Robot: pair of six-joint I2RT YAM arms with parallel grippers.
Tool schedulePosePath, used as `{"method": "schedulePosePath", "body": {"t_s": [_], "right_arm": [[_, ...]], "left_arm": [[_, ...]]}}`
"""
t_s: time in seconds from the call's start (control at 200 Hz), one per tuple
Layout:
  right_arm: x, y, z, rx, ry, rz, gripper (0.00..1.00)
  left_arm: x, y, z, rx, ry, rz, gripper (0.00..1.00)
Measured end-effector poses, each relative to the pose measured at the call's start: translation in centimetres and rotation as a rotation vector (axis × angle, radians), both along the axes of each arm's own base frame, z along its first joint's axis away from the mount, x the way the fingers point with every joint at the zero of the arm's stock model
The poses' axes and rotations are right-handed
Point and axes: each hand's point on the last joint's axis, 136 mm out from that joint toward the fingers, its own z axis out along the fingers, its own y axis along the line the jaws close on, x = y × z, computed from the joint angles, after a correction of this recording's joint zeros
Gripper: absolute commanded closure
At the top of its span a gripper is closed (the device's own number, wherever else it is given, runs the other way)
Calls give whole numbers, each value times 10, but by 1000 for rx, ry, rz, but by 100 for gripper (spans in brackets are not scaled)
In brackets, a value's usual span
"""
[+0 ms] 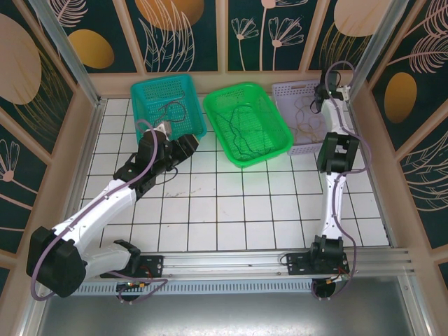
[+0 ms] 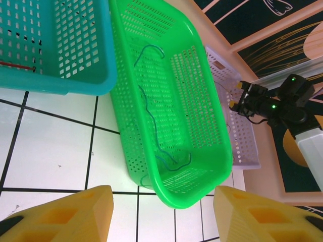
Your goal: Untangle the cables
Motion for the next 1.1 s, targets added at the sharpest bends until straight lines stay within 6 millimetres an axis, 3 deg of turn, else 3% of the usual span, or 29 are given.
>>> {"method": "schedulePosePath", "body": {"t_s": [0.155,0.37,0.495,0.726,0.856,1.101], "right_arm": [[5,-10,-14,-59,-19,-60,54],[12,-23,-19,-110,-58,-107,100],[18,-25,-12,-116,-92,-85,100],[21,-7,-2,-78,-98,13,100],[14,9,29,-75,-96,74,100],[-4,50,131,-103,-191,173,100]], "left_arm": [[-1,1,-5,0,12,3,46],[-4,3,-6,-8,17,7,46],[-4,2,-6,-9,17,7,46],[-4,2,-4,-12,12,7,46],[-2,1,-2,-22,-2,8,47],[-11,6,-14,-17,10,10,47]]}}
